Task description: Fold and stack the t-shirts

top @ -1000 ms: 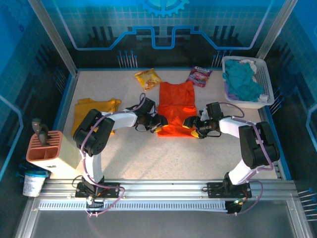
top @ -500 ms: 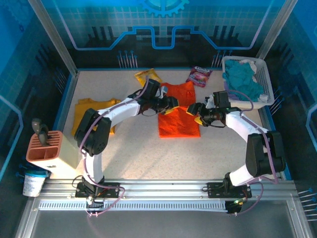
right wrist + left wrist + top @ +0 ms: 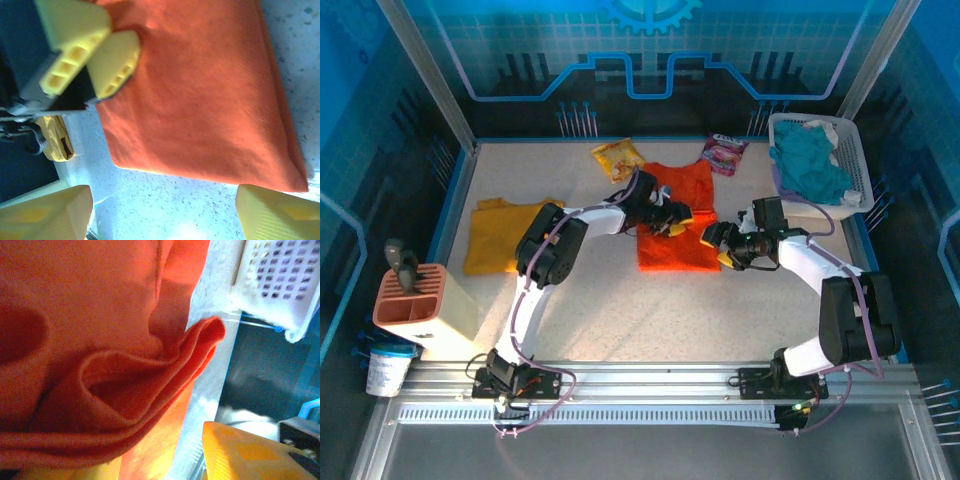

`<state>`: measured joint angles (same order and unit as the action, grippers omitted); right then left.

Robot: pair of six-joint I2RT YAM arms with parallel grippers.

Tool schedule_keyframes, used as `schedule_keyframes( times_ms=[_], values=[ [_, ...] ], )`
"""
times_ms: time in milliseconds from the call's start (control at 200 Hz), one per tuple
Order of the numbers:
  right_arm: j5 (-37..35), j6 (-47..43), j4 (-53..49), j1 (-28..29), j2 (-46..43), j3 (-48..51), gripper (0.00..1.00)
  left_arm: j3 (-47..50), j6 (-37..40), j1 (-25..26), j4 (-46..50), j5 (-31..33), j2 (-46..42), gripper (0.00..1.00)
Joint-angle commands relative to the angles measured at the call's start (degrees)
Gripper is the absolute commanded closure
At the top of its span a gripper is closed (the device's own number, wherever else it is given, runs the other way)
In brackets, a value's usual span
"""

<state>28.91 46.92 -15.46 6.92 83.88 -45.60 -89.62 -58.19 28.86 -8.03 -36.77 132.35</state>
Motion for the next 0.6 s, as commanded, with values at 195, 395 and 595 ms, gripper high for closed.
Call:
schedule_keyframes(
  times_ms=[195,395,595],
  values=[
    [-3.12,-7.18,-8.34,-2.76,-2.14,0.46,0.25,11.67,3.35,-0.12,3.14,-3.53,-19.49,0.51],
    [-9.85,-12.15,-12.64,-2.65,-1.48,-1.36,0.34,22.45,14.78,0.03,21.09,5.50,-31.21,0.54],
    [-10.73,-14.64,-11.27,-0.96,2.71,-2.61,0.42,32.66,17.42,0.39,24.86,11.36,-35.96,0.56]
  ],
)
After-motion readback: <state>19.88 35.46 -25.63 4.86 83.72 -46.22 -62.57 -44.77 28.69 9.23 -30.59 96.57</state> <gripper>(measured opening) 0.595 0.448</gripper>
